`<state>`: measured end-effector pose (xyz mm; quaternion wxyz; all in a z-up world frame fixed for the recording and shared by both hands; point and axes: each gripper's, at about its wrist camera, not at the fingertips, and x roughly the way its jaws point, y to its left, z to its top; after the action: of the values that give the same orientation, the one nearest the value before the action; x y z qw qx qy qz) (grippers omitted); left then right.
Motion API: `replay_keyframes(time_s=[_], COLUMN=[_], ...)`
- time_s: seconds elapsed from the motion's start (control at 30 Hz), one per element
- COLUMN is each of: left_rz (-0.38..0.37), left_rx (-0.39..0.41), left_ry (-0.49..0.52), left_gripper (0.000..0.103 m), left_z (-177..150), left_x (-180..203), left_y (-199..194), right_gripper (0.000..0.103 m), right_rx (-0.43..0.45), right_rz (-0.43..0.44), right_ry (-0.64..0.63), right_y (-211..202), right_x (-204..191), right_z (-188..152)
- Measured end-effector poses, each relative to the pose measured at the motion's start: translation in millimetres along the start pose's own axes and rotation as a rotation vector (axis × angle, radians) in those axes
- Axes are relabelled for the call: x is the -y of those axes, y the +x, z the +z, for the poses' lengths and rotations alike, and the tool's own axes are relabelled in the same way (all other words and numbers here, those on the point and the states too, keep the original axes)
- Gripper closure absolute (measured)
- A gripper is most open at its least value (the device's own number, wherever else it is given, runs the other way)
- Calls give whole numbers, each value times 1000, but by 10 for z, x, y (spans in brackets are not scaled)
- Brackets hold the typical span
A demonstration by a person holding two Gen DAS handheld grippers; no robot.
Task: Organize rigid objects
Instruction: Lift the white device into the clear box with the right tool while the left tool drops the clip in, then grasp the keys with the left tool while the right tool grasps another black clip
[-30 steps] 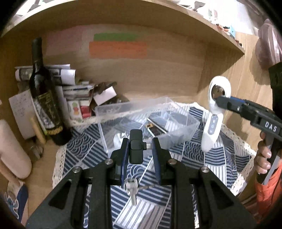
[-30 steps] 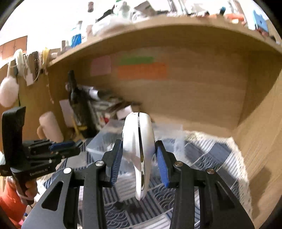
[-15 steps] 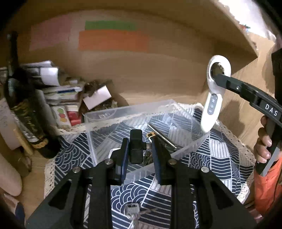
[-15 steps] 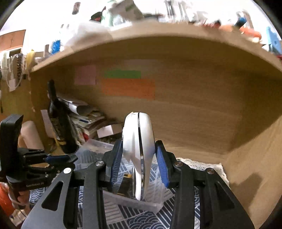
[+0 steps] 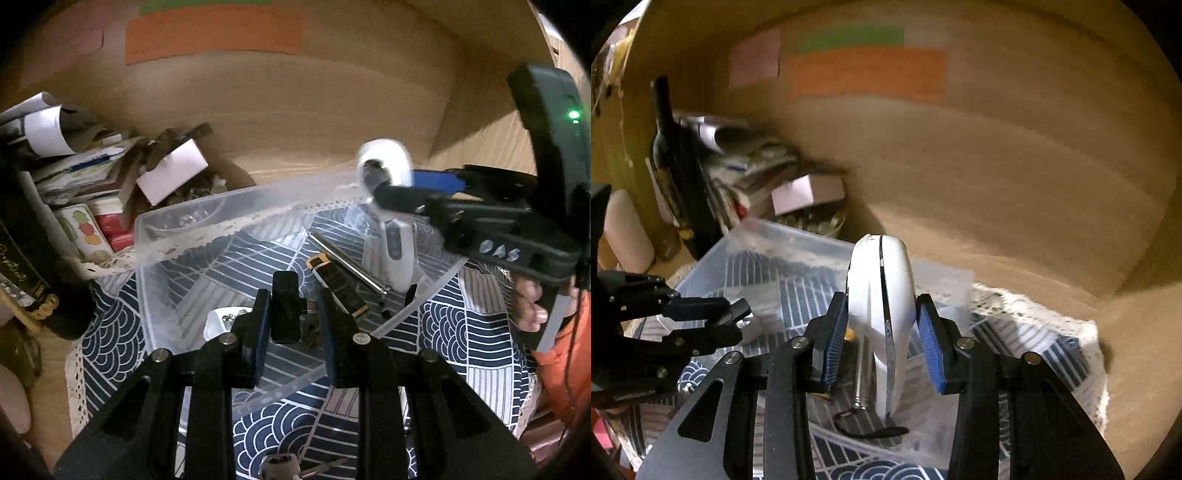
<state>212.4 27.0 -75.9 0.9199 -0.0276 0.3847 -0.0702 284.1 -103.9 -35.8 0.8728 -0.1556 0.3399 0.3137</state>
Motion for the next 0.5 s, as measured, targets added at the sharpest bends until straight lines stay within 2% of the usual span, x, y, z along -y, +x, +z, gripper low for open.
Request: replay_keyframes(time_s=[0.17, 0.3, 0.43, 0.5], left_rz=[-2, -4, 6, 11], left_rx=[-13, -10, 8, 28], left_ry=[-10, -19, -27, -30], left_gripper=[78, 78, 71, 69], left_z=[12, 19, 19, 18], left_x=[-11, -23, -26, -18], left_y=[53, 24, -59, -141], right_gripper=[68, 68, 67, 61], right_rx=[-65, -112, -96, -78], right_rz=[-1, 41, 18, 14], right_ry=[-37, -9, -15, -9], right_y=[297, 394, 286, 169], right_x=[-87, -86, -124, -146], right_z=[-17, -39, -49, -60])
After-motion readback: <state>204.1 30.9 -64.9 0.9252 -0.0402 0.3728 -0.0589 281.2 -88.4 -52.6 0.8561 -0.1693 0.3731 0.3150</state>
